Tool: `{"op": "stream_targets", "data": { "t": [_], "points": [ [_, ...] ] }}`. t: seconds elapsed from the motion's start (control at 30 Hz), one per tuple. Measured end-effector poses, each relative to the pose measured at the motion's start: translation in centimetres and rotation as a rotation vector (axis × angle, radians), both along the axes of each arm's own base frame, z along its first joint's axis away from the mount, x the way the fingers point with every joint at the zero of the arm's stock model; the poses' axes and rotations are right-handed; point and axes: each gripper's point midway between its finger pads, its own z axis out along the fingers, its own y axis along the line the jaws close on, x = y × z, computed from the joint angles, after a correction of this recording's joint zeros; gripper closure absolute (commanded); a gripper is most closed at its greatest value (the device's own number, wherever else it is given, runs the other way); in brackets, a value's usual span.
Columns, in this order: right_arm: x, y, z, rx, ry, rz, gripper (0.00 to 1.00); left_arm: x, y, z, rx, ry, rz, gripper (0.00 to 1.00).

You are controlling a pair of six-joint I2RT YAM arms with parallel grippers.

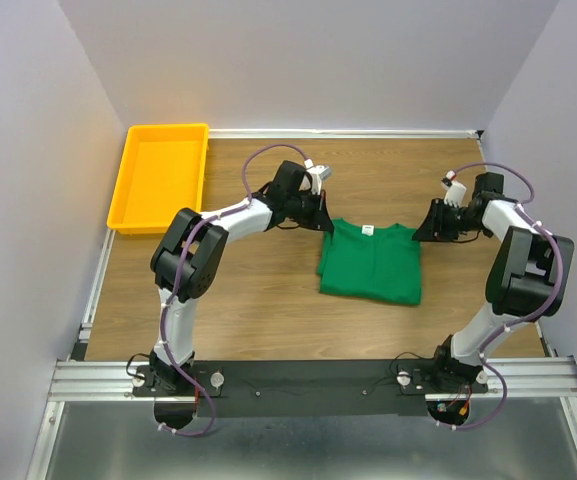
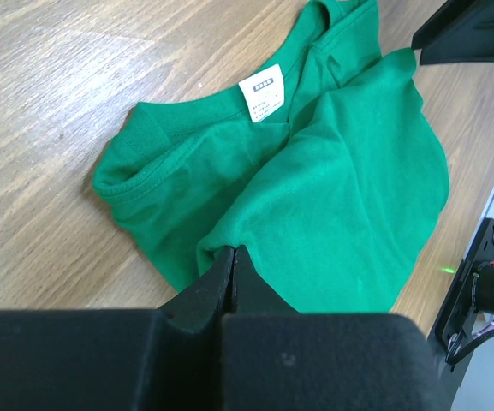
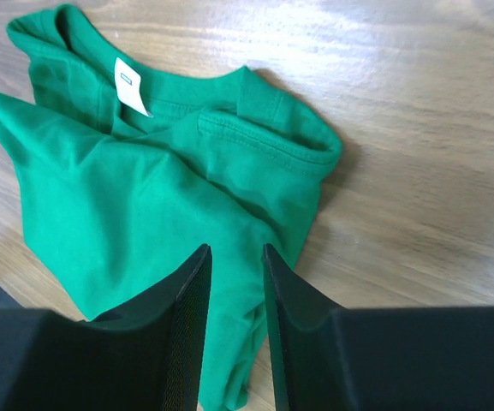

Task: Fold and stack the t-shirts
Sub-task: Fold the tshirt

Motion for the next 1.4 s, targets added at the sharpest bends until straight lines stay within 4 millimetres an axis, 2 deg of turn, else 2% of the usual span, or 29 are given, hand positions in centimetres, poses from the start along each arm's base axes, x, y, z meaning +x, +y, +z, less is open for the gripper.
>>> {"op": "stream_targets", "data": {
  "t": [0.2, 0.5, 0.83, 0.93, 1.03, 1.1, 1.3, 1.4],
  "points": [
    [-0.5, 0.3, -1.1, -0.012, 0.037, 0.013, 0.59, 0.3, 0.3, 0.0, -0.002, 0.001, 0.007, 1.0],
    [-0.4, -0.5, -1.3, -0.066, 0.038, 0.007, 0.53, 0.2, 0.3, -0.1, -0.01, 0.006, 0.002, 1.0],
    [-0.6, -0.6, -1.4, -0.078, 0.039, 0.009, 0.54, 0.1, 0.3, 0.0, -0.02, 0.003, -0.004, 1.0],
    [-0.9, -0.5, -1.7, -0.071, 0.051, 0.011, 0.61, 0.1, 0.3, -0.1, -0.02, 0.007, -0.004, 1.0],
    [-0.9, -0.3, -2.0, -0.063, 0.059, 0.017, 0.88, 0.1, 0.3, 0.0, -0.023, 0.005, -0.004, 1.0],
    [-1.0, -0.2, -2.0, -0.056, 0.065, 0.014, 0.99, 0.1, 0.3, 0.0, -0.024, 0.006, -0.003, 1.0],
    [-1.0, -0.2, -1.8, -0.056, 0.059, 0.017, 0.99, 0.1, 0.9, -0.8, -0.02, 0.019, 0.01, 1.0],
    [-0.9, -0.2, -0.8, -0.063, 0.031, 0.014, 0.99, 0.0, 1.6, -1.4, -0.01, 0.035, 0.02, 1.0]
  ]
}}
